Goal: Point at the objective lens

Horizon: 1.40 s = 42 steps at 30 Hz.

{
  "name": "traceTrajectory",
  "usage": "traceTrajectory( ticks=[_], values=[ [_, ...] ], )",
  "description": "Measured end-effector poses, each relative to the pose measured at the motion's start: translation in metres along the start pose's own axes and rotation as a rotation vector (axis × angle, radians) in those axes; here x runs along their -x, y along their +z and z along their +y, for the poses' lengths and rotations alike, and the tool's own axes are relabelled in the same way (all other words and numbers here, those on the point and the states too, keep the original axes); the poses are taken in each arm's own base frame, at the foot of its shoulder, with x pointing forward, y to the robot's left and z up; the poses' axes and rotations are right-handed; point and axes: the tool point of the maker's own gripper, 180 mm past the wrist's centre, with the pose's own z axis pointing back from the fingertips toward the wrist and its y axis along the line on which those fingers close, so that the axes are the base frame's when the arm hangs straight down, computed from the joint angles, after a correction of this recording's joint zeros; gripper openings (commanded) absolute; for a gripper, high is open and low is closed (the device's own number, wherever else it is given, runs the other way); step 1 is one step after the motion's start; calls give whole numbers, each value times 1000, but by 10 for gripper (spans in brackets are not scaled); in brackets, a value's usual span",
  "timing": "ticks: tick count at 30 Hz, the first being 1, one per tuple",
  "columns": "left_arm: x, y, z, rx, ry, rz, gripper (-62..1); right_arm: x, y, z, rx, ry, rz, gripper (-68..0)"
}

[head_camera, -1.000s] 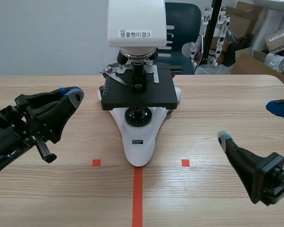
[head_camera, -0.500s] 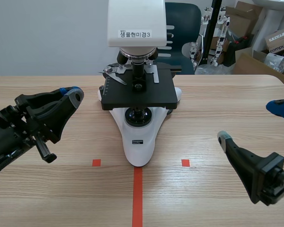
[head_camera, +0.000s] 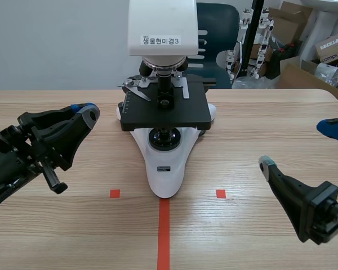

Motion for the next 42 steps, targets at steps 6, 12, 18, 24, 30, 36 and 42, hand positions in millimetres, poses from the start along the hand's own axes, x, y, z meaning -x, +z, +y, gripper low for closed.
traceTrajectory(
  ticks=[6,12,18,24,30,36,42],
  values=[
    [0,0,0,0,0,0,-454,0,0,0,0,0,0,4],
    [-8,0,2,-10,-13,-46,14,0,0,0,0,0,0,4],
    [-4,4,3,-16,-21,-18,14,0,0,0,0,0,0,4],
    [-9,35,2,-4,-69,82,14,0,0,0,0,0,0,4],
    [-36,63,17,-88,-169,160,14,0,0,0,0,0,0,4],
    [-46,84,8,-113,-194,258,14,0,0,0,0,0,0,4],
    [-56,95,-8,-156,-186,280,14,0,0,0,0,0,0,4]
  ],
)
